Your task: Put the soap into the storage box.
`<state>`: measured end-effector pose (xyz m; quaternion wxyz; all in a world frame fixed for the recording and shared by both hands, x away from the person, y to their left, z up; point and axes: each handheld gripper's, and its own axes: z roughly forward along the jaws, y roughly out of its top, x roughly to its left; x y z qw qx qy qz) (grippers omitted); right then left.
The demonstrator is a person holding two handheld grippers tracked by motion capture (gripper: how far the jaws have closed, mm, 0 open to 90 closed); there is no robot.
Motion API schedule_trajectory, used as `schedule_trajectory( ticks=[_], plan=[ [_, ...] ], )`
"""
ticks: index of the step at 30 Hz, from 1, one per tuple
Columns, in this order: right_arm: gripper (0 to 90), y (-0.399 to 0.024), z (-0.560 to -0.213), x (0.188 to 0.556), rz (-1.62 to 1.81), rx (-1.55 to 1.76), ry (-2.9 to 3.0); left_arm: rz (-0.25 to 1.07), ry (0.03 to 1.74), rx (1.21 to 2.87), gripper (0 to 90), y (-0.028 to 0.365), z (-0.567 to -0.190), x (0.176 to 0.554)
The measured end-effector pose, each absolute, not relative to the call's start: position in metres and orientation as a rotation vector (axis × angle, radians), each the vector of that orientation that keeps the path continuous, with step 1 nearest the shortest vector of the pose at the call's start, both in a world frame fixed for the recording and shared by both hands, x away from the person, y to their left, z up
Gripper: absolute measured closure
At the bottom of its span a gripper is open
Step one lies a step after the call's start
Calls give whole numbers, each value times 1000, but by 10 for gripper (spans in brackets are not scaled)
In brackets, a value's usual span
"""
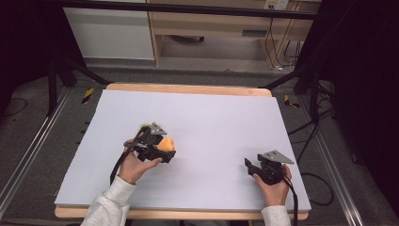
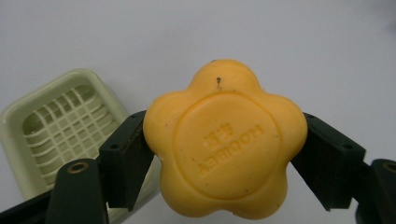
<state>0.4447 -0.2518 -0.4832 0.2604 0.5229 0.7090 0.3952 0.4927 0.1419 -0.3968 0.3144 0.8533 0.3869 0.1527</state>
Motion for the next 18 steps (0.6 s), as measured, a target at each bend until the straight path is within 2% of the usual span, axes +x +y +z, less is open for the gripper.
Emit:
schedule_trajectory(
  ticks=[18],
  plan=[
    [426,-253,-483,445,1067,1415,1922,459,1093,2199,248,164,-382,506]
  ],
)
